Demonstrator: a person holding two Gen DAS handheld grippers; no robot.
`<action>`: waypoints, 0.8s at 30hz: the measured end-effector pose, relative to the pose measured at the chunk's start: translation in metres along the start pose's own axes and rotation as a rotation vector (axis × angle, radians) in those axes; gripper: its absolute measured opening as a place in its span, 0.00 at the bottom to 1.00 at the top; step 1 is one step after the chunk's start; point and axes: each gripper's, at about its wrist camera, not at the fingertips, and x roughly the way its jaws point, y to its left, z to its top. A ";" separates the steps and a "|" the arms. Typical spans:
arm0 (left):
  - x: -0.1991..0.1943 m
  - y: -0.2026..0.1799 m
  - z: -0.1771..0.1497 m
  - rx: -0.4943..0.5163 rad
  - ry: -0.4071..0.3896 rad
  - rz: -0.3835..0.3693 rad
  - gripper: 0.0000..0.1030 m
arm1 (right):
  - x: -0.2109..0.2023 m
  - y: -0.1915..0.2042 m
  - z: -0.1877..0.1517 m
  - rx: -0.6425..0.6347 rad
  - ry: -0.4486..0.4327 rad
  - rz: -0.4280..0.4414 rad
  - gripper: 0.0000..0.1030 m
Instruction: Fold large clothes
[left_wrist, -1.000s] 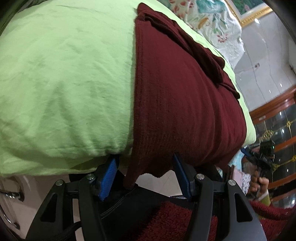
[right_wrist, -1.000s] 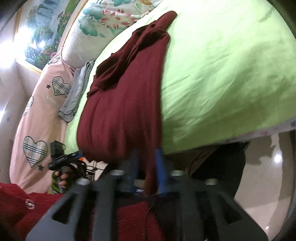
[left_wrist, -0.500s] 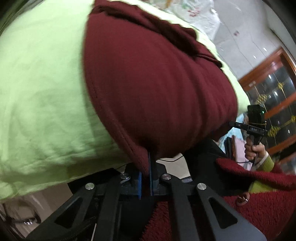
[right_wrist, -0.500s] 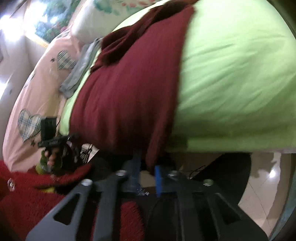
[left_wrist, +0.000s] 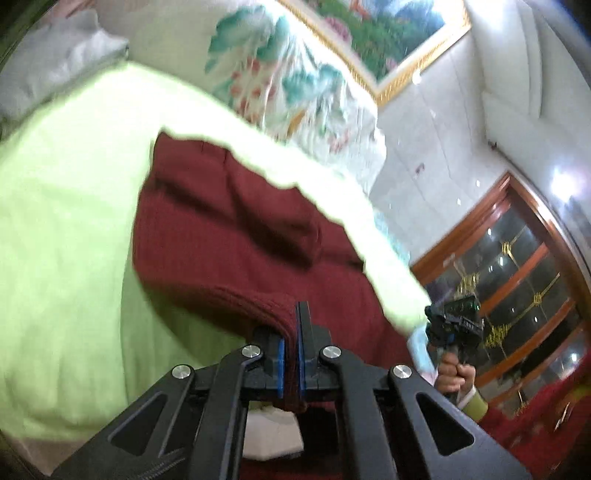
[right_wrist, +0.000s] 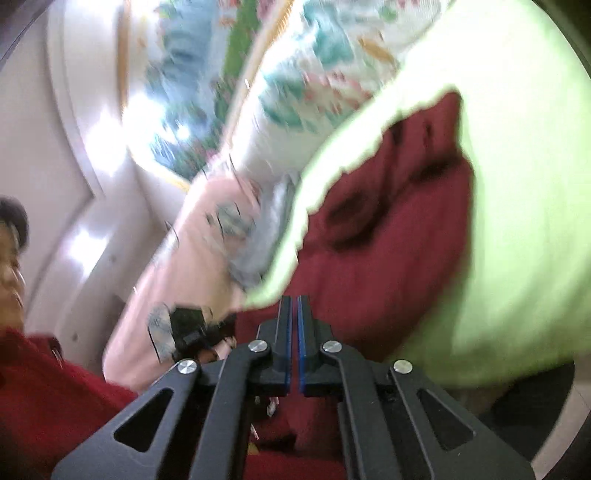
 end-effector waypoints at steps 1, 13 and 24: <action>0.006 -0.004 0.014 0.009 -0.022 0.005 0.03 | -0.001 0.001 0.010 0.002 -0.032 0.010 0.02; 0.073 -0.017 0.085 0.068 -0.019 0.025 0.03 | 0.030 -0.011 0.061 -0.036 0.156 -0.127 0.41; 0.059 -0.006 0.064 0.014 0.006 0.028 0.03 | 0.015 -0.089 -0.056 0.296 0.243 -0.215 0.64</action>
